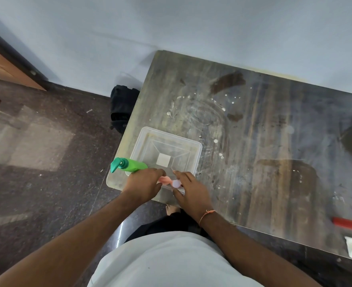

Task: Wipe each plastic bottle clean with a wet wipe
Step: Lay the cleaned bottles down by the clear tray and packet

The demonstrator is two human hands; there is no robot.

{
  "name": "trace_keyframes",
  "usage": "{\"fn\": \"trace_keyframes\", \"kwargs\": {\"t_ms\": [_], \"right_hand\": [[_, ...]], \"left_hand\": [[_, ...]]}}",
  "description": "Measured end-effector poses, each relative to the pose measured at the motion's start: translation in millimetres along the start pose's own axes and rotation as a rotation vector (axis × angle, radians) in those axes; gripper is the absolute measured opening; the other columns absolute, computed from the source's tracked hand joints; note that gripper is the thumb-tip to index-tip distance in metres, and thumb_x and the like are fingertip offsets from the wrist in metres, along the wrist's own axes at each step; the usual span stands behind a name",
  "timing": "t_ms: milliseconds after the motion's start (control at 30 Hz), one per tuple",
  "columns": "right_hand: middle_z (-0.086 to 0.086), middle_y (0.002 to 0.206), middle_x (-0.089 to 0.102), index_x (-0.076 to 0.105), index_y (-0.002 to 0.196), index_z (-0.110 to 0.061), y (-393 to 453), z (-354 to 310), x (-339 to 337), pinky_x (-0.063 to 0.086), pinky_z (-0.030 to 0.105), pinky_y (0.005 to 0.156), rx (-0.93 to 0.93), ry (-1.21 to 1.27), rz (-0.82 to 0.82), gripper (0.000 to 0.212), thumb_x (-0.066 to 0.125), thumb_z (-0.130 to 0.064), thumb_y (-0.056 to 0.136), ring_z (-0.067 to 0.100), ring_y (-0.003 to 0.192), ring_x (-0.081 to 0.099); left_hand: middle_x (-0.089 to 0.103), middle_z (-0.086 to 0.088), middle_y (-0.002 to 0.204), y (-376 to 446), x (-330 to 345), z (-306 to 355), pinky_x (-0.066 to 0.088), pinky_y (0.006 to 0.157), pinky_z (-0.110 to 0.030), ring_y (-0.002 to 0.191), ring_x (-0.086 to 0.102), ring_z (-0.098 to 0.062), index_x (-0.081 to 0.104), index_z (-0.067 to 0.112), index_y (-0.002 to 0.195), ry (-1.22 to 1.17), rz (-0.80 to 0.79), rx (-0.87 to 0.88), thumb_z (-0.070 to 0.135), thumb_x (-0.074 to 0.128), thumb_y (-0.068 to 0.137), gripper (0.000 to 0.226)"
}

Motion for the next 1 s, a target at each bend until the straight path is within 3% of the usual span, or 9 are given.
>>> {"fn": "trace_keyframes", "kwargs": {"t_ms": [367,600,700,800,1000], "right_hand": [[-0.002,0.141,0.061,0.055,0.150,-0.023,-3.5,0.5,-2.4,0.058,0.038,0.090,-0.004,0.011,-0.006,0.056,0.068,-0.033,0.097,0.021,0.115,0.067],[-0.002,0.142,0.059,0.054,0.151,-0.021,-11.9,4.7,-15.2,0.054,0.032,0.092,-0.009,0.023,0.003,0.061,0.073,-0.033,0.094,0.019,0.119,0.064],[-0.003,0.142,0.059,0.054,0.150,-0.021,-19.7,10.8,-23.5,0.056,0.036,0.097,-0.019,0.038,0.028,0.062,0.073,-0.036,0.093,0.018,0.121,0.062],[-0.004,0.147,0.056,0.052,0.153,-0.022,-31.7,18.0,-35.5,0.053,0.031,0.100,-0.008,0.008,0.051,0.065,0.073,-0.041,0.094,0.016,0.126,0.061],[-0.011,0.147,0.055,0.051,0.154,-0.029,-73.0,47.1,-71.5,0.058,0.033,0.094,0.105,0.002,0.171,0.067,0.070,-0.050,0.093,0.013,0.122,0.063]], "left_hand": [[0.066,0.012,0.136,-6.8,-1.4,1.9,0.054,0.075,-0.034,0.111,0.070,-0.020,0.059,0.032,0.136,-0.021,-0.023,0.008,0.038,0.069,0.090,0.048],[0.059,0.019,0.139,-12.1,-7.0,14.3,0.057,0.072,-0.034,0.105,0.071,-0.018,0.051,0.038,0.141,-0.090,-0.004,0.016,0.060,0.065,0.079,0.067],[0.058,0.023,0.136,-14.3,-13.5,22.6,0.058,0.069,-0.034,0.101,0.071,-0.013,0.053,0.040,0.137,-0.125,0.033,0.048,0.069,0.064,0.077,0.067],[0.057,0.025,0.134,-15.5,-22.7,36.0,0.058,0.070,-0.033,0.099,0.070,-0.008,0.054,0.042,0.137,-0.160,0.038,0.072,0.071,0.064,0.075,0.069],[0.060,0.023,0.132,-3.3,-27.0,84.4,0.055,0.073,-0.028,0.092,0.072,-0.007,0.060,0.042,0.133,-0.180,0.051,0.165,0.066,0.063,0.083,0.056]]}}
Point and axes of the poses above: each hand's wrist, its own y-axis towards the middle knuckle, its own x-axis out of the palm, z = x × y, the point moved 1 cm from there along y, towards the middle knuckle
